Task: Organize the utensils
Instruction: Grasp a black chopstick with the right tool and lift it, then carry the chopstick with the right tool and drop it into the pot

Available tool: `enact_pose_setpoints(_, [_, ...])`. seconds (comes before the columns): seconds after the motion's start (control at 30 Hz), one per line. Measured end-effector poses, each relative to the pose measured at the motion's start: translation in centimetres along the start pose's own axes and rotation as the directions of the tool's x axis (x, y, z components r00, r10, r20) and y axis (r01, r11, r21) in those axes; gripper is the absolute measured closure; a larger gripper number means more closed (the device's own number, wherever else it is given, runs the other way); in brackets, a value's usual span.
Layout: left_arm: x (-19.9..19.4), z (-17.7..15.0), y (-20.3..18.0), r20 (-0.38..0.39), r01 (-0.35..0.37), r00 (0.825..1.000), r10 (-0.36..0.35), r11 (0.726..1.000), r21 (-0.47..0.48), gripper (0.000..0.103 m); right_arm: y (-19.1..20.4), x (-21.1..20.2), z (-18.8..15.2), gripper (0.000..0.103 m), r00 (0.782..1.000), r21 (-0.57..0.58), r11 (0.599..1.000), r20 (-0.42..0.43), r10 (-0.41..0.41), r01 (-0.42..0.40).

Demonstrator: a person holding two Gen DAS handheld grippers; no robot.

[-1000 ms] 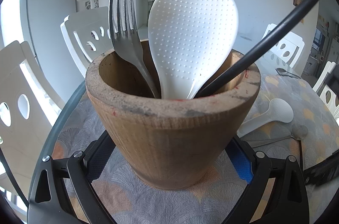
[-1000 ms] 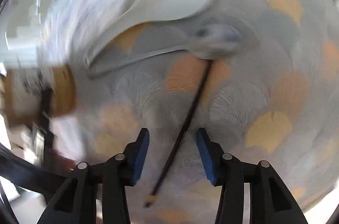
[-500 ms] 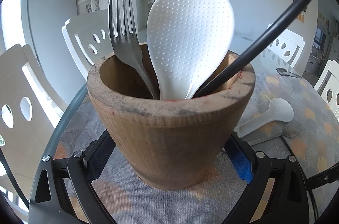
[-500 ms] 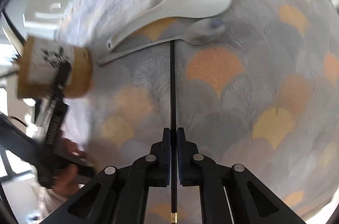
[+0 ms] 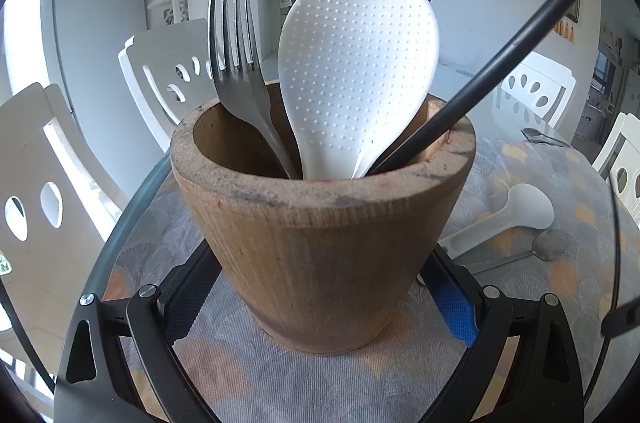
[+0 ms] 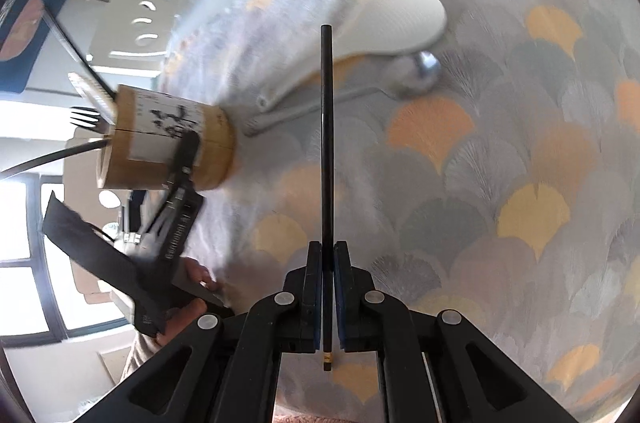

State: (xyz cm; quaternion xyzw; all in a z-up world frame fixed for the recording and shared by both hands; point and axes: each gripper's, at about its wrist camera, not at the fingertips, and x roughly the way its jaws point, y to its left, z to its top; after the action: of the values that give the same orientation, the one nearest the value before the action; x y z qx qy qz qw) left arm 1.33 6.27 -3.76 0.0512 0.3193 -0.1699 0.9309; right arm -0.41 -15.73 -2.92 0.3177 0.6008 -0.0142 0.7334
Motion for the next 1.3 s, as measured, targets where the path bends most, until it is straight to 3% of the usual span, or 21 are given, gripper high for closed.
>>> enact_pose_setpoints(0.27, [0.0,-0.1,0.0,-0.001,0.001,1.000,-0.001,1.000,-0.001,0.006,3.8,-1.3,1.1,0.098,0.997,-0.162,0.986,0.065,0.052,-0.041])
enact_pose_setpoints(0.77, [0.1,-0.1,0.1,-0.003,0.007,1.000,-0.007,1.000,-0.005,0.006,9.0,-5.4,3.2,0.098,0.980,-0.330,0.944,0.187,0.064,0.001])
enact_pose_setpoints(1.07, [0.1,-0.2,0.1,-0.003,0.006,1.000,-0.006,1.000,-0.005,0.006,12.5,-10.8,4.5,0.098,0.948,-0.410,0.911,0.302,0.101,0.033])
enact_pose_setpoints(1.3, [0.1,-0.1,0.1,-0.004,0.007,1.000,-0.007,1.000,-0.005,0.006,16.4,-15.3,4.2,0.098,0.895,-0.495,0.864,0.420,0.147,0.090])
